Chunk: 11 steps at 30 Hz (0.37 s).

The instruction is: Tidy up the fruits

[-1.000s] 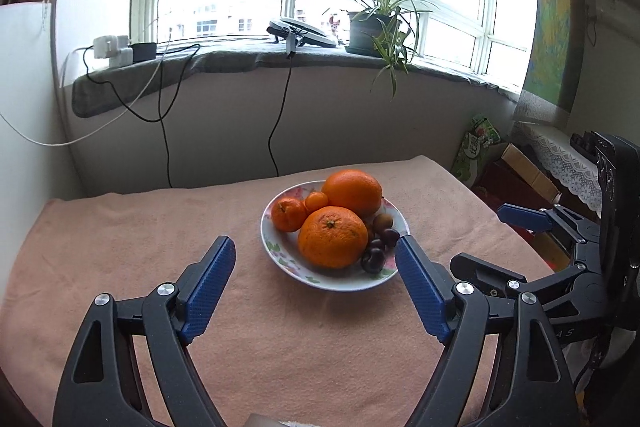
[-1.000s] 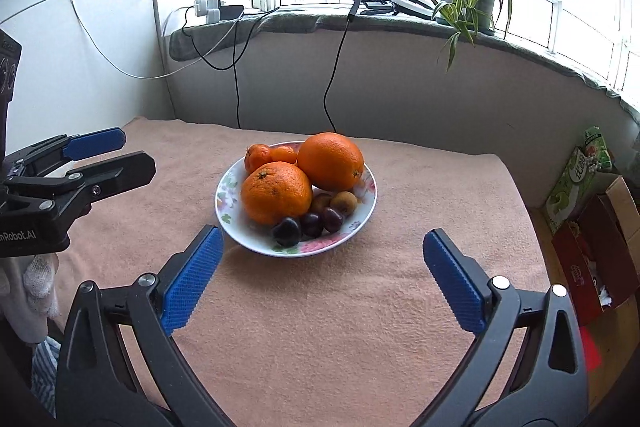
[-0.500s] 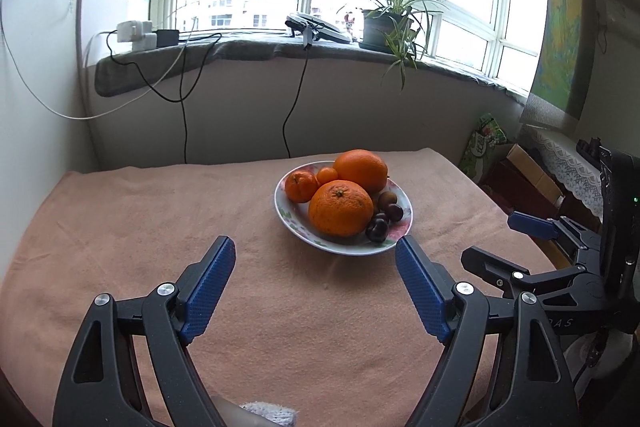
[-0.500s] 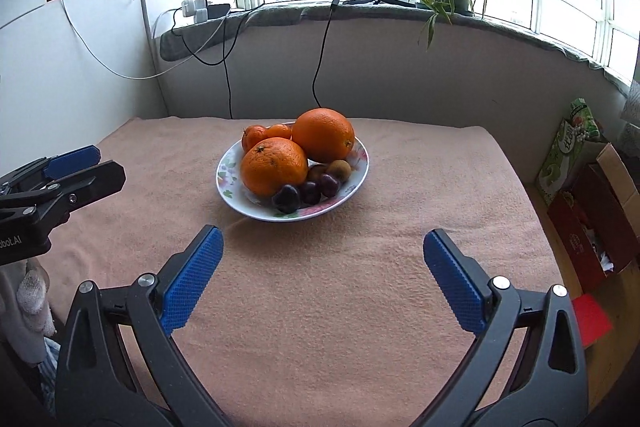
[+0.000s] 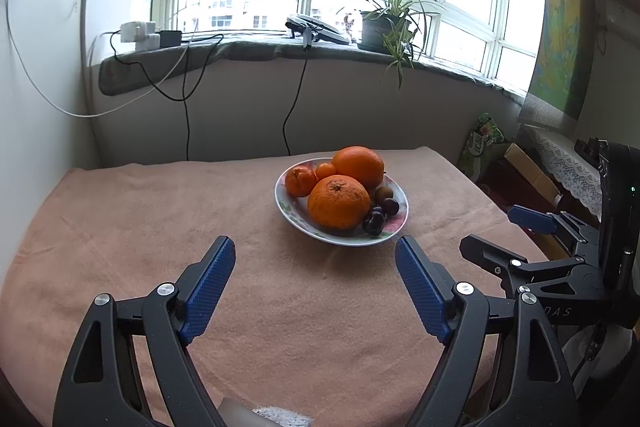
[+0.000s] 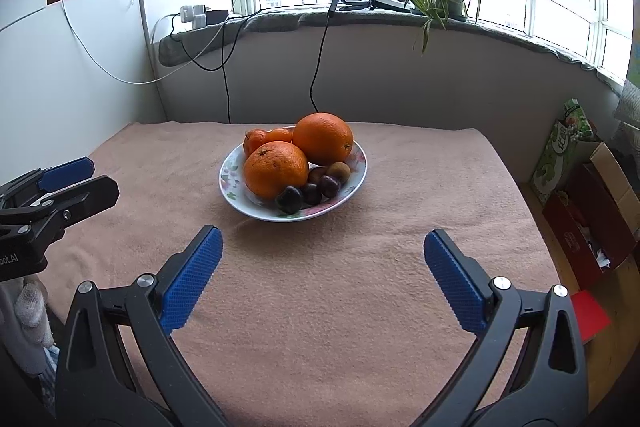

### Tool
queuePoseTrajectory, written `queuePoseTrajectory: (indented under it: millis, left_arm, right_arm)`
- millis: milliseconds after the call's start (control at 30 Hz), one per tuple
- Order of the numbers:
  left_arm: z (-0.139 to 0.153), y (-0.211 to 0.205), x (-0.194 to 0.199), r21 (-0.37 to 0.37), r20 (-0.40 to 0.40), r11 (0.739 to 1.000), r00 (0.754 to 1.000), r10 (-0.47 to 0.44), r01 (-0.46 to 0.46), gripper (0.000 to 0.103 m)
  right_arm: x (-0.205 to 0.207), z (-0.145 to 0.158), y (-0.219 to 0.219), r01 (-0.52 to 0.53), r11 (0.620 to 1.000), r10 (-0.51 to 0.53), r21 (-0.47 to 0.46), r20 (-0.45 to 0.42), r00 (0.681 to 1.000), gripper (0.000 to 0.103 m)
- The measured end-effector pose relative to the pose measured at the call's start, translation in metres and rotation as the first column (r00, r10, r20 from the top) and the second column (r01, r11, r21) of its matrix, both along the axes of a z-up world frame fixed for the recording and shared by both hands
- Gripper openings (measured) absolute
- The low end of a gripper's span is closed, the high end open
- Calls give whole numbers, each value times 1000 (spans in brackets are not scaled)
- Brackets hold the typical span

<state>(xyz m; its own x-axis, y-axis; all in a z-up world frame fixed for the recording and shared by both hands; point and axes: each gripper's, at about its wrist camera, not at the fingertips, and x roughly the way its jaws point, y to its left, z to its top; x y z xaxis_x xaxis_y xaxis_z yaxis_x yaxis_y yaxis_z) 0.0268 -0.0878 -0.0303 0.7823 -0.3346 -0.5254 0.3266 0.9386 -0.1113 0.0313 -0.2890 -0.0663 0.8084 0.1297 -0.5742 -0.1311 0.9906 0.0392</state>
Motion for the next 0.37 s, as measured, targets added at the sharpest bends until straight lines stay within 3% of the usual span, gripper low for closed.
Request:
queuePoseTrajectory:
  millis: [367]
  left_arm:
    - [1,0,-5,-1,19,1000,1000,-6,6,83]
  right_arm:
    - [-2,-3,-1,4,1000,-4,9,-10,1000,103]
